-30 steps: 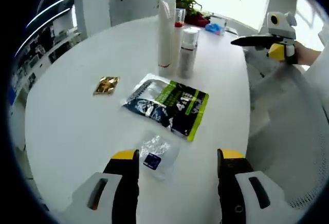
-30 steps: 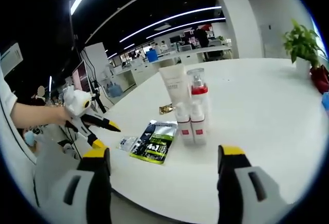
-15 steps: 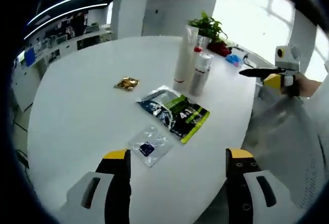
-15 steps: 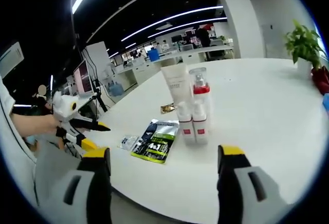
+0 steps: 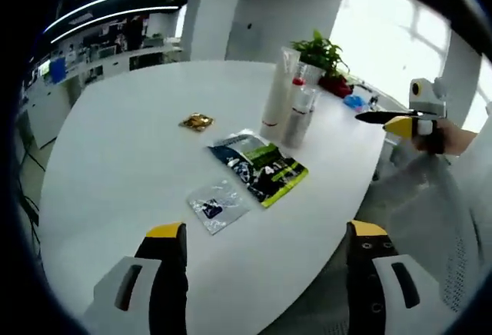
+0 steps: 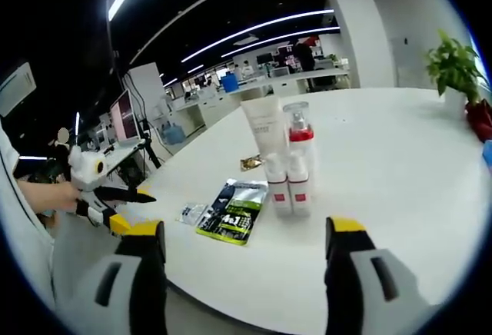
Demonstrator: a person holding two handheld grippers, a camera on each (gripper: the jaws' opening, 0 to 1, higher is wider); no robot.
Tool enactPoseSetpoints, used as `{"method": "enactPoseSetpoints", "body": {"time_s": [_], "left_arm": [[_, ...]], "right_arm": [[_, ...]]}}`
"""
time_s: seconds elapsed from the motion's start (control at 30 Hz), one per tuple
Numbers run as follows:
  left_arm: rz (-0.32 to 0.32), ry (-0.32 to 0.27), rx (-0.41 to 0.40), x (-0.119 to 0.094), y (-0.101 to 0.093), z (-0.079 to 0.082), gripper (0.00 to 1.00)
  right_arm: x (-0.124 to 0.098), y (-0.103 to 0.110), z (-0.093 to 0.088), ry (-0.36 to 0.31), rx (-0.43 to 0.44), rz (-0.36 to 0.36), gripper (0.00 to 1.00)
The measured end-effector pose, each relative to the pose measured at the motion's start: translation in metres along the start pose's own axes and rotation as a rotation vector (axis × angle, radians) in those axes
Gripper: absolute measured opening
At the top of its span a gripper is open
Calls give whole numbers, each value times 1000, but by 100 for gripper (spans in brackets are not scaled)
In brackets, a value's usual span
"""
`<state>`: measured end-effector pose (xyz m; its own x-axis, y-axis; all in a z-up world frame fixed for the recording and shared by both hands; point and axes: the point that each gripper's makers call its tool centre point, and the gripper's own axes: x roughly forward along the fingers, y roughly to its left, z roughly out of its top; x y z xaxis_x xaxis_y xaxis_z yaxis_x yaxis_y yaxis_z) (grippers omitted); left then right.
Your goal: Arrange the skincare products in the storage area until every visible bottle or jar stands upright without overlapping.
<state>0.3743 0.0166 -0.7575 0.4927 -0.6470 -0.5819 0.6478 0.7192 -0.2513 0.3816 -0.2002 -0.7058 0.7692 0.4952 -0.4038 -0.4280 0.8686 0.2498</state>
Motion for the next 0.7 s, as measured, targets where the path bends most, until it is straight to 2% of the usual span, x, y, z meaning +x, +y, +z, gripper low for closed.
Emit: {"method": "enactPoseSetpoints", "body": {"time_s": [0.2, 0.5, 0.7], "left_arm": [[4, 12, 5, 0, 1, -3, 85], [0, 17, 16, 3, 3, 3, 85], [9, 26, 19, 13, 11, 12, 87]], "right_arm": [[0, -1, 0, -1, 0, -4, 86], [0, -2, -1, 2, 0, -9, 86], [0, -3, -1, 7, -2, -13, 86]]}}
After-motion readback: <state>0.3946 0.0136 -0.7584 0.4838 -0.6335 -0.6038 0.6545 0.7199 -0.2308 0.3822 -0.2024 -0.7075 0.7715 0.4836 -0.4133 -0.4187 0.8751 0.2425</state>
